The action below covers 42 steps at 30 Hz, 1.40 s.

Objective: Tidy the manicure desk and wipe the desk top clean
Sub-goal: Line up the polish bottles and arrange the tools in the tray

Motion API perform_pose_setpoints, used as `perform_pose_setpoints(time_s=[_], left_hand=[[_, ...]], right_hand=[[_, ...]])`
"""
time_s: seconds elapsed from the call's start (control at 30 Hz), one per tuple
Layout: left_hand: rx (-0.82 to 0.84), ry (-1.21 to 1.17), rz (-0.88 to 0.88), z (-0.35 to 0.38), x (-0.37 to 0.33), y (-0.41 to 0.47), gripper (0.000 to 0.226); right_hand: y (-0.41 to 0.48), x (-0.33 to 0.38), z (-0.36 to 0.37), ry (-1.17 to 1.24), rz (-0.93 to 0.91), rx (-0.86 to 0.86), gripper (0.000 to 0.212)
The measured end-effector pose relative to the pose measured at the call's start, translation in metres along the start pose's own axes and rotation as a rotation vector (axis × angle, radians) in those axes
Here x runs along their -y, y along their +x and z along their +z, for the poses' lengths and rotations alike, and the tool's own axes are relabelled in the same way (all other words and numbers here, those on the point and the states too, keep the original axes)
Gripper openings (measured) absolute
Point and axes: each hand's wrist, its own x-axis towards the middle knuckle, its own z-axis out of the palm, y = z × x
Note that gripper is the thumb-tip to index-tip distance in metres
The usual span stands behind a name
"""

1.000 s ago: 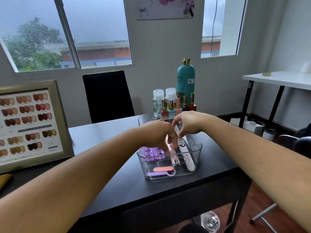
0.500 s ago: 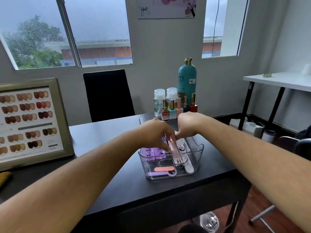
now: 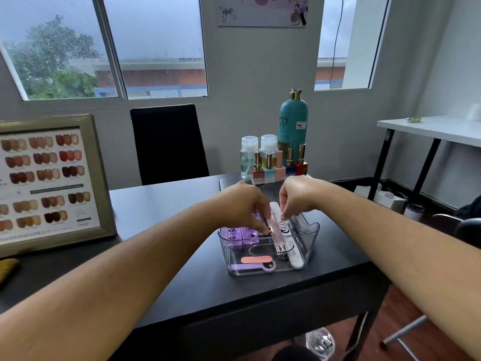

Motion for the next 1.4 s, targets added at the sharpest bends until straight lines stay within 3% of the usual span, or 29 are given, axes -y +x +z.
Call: perform_pose_setpoints(time_s=[0.37, 0.57, 0.73, 1.03, 1.1, 1.17, 1.23, 1.33, 1.4], left_hand=[[0.038, -0.067, -0.039, 0.001, 0.001, 0.002, 0.041], [-0.003, -0.007, -0.098, -0.007, 0.015, -0.004, 0.045], [0.04, 0.04, -0.079, -0.003, 0.015, -0.008, 0.043], [0.04, 0.085, -0.082, -0.002, 0.009, -0.006, 0.036], [0.036, 0.075, -0.08, -0.006, 0.007, -0.009, 0.037], [-0.004, 0.05, -0.093, -0.014, 0.007, -0.017, 0.037], [-0.056, 0.027, -0.1, -0.026, 0.008, -0.027, 0.036], [-0.111, 0.012, -0.115, -0.038, 0.015, -0.047, 0.033], [-0.161, -0.023, -0.154, -0.038, 0.023, -0.061, 0.03]], right_hand=[[0.004, -0.003, 0.004, 0.023, -0.01, 0.033, 0.025], [0.003, -0.007, -0.001, 0.04, -0.076, -0.134, 0.016], [-0.001, -0.002, 0.003, 0.045, -0.112, -0.089, 0.037], [0.004, -0.001, 0.01, 0.082, -0.078, -0.041, 0.033], [0.0, 0.0, 0.009, 0.006, -0.069, -0.107, 0.034], [-0.008, 0.004, 0.004, -0.13, -0.08, -0.295, 0.03], [-0.02, 0.011, -0.004, -0.134, -0.205, -0.366, 0.021], [-0.038, 0.024, -0.011, 0.016, -0.405, -0.049, 0.011], [-0.043, 0.034, -0.01, -0.038, -0.46, 0.112, 0.011]])
